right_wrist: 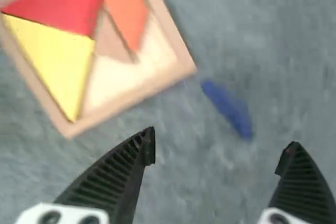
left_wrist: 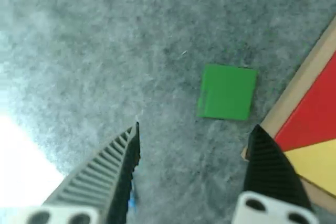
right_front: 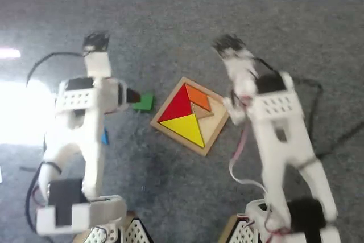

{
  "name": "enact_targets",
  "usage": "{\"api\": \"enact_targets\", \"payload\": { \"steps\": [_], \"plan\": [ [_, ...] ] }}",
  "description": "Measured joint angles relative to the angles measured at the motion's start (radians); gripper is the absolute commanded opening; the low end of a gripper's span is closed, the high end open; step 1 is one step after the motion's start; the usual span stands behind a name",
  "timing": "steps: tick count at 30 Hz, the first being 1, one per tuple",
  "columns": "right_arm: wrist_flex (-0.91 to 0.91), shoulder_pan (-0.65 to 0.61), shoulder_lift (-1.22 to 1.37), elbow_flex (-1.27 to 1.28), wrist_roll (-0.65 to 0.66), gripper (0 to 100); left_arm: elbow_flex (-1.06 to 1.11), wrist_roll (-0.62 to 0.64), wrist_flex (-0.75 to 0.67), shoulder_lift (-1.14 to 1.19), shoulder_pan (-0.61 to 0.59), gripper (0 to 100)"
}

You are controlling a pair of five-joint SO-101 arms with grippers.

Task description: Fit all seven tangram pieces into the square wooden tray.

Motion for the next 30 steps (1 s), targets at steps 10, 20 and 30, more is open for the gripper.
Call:
{"api": "enact_targets", "payload": {
  "steps": [10,20,30],
  "plan": [
    [-0.235,0.264,-0.293,0.549,0.061,36.5,-0.499,-0.005,0.269,0.505,0.164,31],
    [-0.33,0.347,-0.321,0.689,0.06,36.5,-0.623,0.025,0.276,0.683,0.157,30],
    [-0.333,0.347,-0.321,0.689,0.06,36.5,-0.631,0.032,0.272,0.706,0.138,23]
  ]
}}
